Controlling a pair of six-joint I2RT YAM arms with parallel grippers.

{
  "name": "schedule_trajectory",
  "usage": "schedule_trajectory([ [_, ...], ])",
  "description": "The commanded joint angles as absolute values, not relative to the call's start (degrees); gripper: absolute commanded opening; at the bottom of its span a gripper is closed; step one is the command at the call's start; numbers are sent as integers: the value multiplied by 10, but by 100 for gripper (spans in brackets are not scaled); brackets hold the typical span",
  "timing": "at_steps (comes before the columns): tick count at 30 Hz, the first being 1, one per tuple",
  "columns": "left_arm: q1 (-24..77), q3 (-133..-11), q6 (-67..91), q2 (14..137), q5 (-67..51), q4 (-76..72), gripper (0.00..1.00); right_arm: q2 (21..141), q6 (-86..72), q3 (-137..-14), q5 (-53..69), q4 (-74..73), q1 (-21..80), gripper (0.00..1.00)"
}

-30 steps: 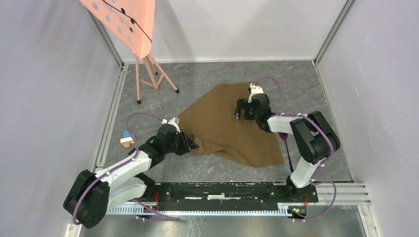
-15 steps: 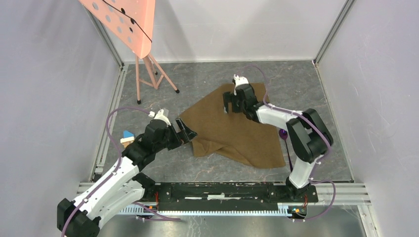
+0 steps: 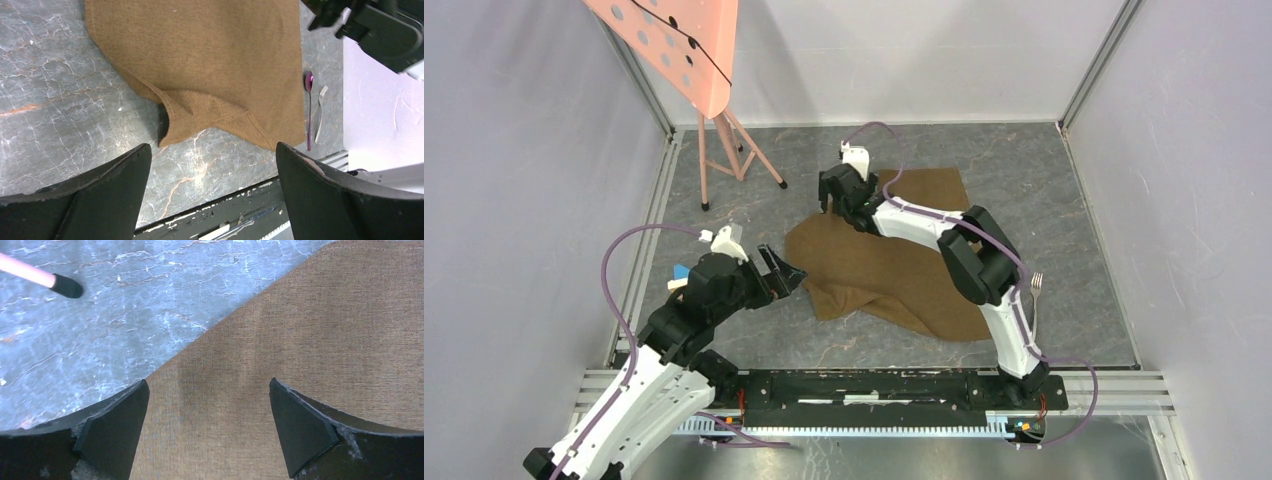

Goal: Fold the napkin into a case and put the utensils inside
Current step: Flatten out the crumpled napkin at the center of the board.

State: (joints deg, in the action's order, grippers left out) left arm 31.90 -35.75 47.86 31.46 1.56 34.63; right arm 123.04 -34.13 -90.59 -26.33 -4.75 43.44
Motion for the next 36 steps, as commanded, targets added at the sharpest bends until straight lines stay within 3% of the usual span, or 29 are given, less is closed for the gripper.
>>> schedule_trajectory([
  [1,318,-352,476,289,-19,357,100,1284,-363,-979,-356,-104,444,95],
  [13,319,-367,459,268,-12,372,100,1380,-317,-1065,-368,-106,455,74],
  [18,318,-377,452,273,-2,377,100,1374,-294,-1061,-333,-86,456,37],
  [21,318,-385,448,277,25,384,100,1337,-279,-1045,-285,-63,455,20],
  [23,318,-390,445,281,38,388,100,1291,-266,-1008,-237,-22,454,7],
  [25,318,-397,441,285,55,396,100,1225,-259,-944,-161,41,448,0],
  [28,318,-407,436,287,76,404,100,1118,-267,-798,-55,159,437,0],
  [36,318,-399,451,311,73,381,100,902,-268,-394,45,369,425,3],
])
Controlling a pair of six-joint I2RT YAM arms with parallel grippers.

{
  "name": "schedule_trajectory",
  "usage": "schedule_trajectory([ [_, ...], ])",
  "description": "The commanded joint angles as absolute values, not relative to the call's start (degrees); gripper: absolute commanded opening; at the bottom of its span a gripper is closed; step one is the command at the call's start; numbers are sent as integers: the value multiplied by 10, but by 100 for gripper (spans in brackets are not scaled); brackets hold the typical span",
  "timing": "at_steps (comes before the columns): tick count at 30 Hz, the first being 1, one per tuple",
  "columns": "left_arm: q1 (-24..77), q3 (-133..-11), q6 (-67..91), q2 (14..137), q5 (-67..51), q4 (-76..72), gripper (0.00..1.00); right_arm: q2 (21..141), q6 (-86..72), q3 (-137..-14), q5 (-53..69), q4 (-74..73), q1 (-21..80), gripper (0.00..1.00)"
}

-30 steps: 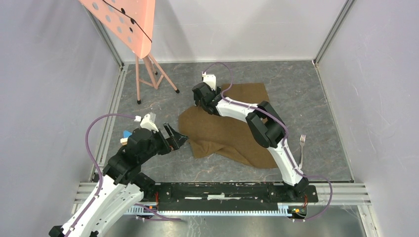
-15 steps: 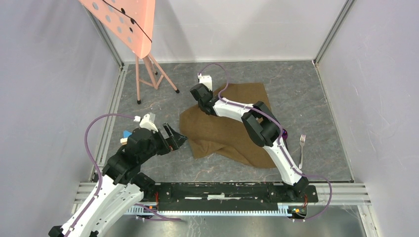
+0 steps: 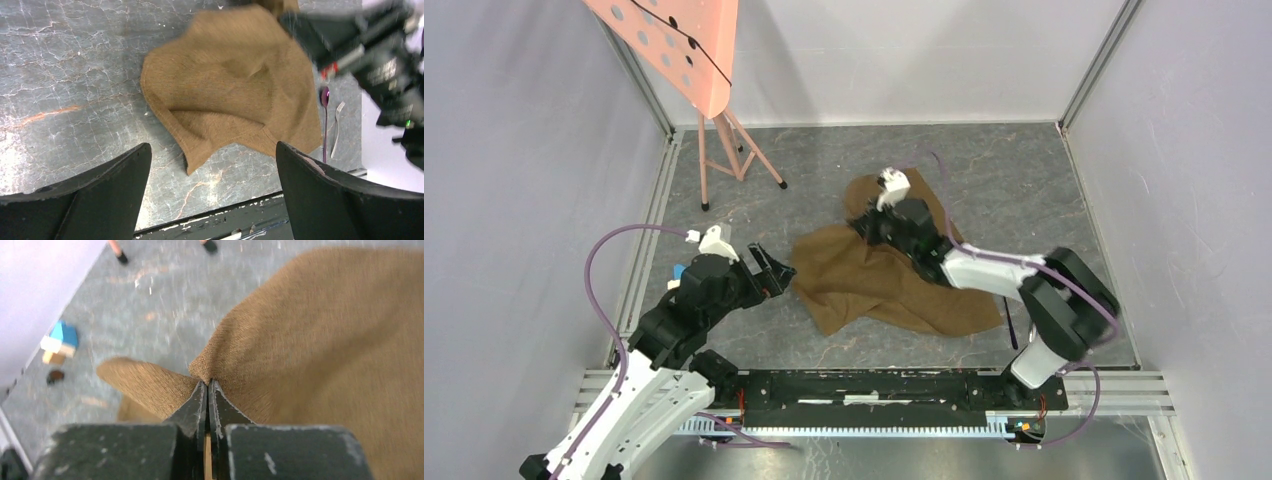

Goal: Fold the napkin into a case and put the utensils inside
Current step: Flatten out the crumpled napkin at the center of the board.

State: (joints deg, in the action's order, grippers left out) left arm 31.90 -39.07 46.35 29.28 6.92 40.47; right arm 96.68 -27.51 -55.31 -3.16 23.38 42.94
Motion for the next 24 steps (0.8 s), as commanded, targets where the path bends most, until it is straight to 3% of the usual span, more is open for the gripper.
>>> schedule_trajectory([
  [1,318,-392,457,319,62,368,100,878,-264,-345,44,381,425,5],
  [7,318,-353,475,416,-35,259,98,798,-232,-174,63,389,425,13],
  [9,318,-353,470,464,-60,227,93,763,-207,-156,67,365,424,22],
  [11,318,-360,460,511,-78,200,87,742,-180,-157,87,334,424,25],
  [16,327,-383,432,634,-116,129,71,705,-174,-145,88,308,424,52],
  [19,354,-416,410,701,-108,127,64,695,-171,-161,53,274,423,59],
  [24,395,-458,387,786,-84,116,74,684,-163,-193,25,233,408,70],
])
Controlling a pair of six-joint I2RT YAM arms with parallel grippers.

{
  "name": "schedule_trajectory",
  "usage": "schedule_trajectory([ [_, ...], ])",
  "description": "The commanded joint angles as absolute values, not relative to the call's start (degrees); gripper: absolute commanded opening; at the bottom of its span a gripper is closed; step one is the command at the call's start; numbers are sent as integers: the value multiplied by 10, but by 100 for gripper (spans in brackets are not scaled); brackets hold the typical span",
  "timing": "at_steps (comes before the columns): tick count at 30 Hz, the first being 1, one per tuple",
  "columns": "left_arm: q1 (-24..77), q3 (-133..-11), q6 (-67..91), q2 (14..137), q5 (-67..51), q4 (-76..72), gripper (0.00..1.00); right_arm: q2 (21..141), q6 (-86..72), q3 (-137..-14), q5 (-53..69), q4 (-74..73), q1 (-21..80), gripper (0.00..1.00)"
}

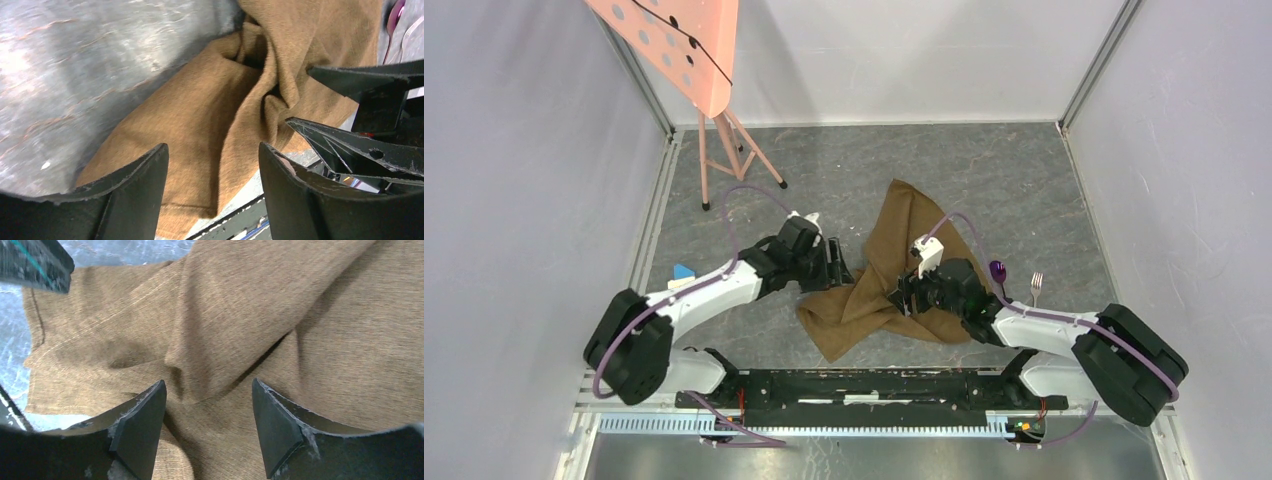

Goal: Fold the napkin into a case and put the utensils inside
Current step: Flatten out the crumpled napkin at the center of the board.

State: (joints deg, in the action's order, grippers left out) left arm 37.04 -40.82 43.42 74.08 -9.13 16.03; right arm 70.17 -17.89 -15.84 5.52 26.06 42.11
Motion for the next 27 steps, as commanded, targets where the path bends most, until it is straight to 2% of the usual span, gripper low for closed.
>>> schedule_trajectory([
  [1,400,-466,385,804,-83,114,74,683,-165,-197,26,228,403,71],
  [6,421,-491,388,875,-86,87,71,693,-176,-220,43,214,369,75],
  [12,442,-499,407,917,-98,41,57,723,-183,-257,57,195,340,75],
  [17,444,-510,405,930,-91,44,35,728,-185,-260,56,194,331,75],
  [21,444,-497,394,893,-42,63,5,733,-177,-276,44,175,318,76],
  [23,443,-477,391,859,-5,66,2,739,-170,-292,28,160,312,77],
  [27,443,-414,396,767,63,54,2,772,-150,-351,-35,104,308,87],
])
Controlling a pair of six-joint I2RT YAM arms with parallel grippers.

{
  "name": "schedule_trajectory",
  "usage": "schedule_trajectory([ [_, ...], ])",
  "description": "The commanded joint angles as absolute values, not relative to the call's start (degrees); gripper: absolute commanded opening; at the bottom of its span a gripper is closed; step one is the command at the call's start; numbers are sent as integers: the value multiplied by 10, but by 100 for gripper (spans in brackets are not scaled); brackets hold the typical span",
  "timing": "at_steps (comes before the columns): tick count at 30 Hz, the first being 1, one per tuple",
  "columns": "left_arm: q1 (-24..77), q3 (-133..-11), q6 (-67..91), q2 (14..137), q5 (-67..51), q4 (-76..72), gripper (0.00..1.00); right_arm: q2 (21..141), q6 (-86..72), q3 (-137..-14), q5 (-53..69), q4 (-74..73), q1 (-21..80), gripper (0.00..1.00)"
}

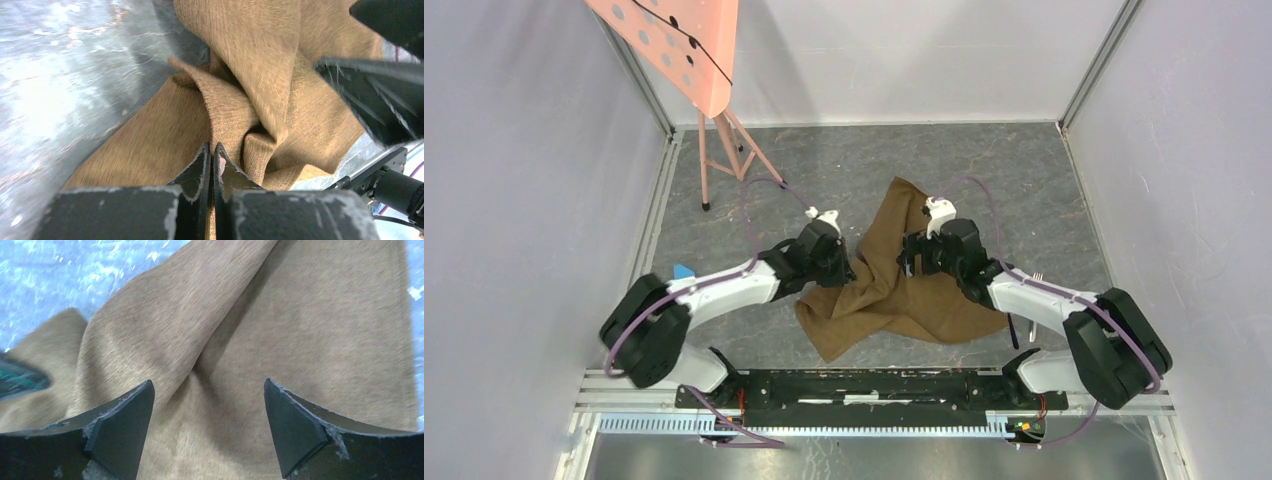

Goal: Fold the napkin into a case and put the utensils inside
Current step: Flatten out the crumpled napkin at the center of the board.

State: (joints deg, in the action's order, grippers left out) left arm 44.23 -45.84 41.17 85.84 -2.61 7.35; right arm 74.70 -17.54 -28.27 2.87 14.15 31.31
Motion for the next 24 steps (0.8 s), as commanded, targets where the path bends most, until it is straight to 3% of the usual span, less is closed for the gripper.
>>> schedule_trajectory([
  [1,443,-393,401,746,80,51,2,787,-143,-368,-50,93,307,90],
  [13,440,-299,452,634,140,62,2,1027,-76,-643,-136,-35,282,96],
  [24,430,-345,421,629,192,134,2,1190,-60,-848,-181,-51,261,95],
])
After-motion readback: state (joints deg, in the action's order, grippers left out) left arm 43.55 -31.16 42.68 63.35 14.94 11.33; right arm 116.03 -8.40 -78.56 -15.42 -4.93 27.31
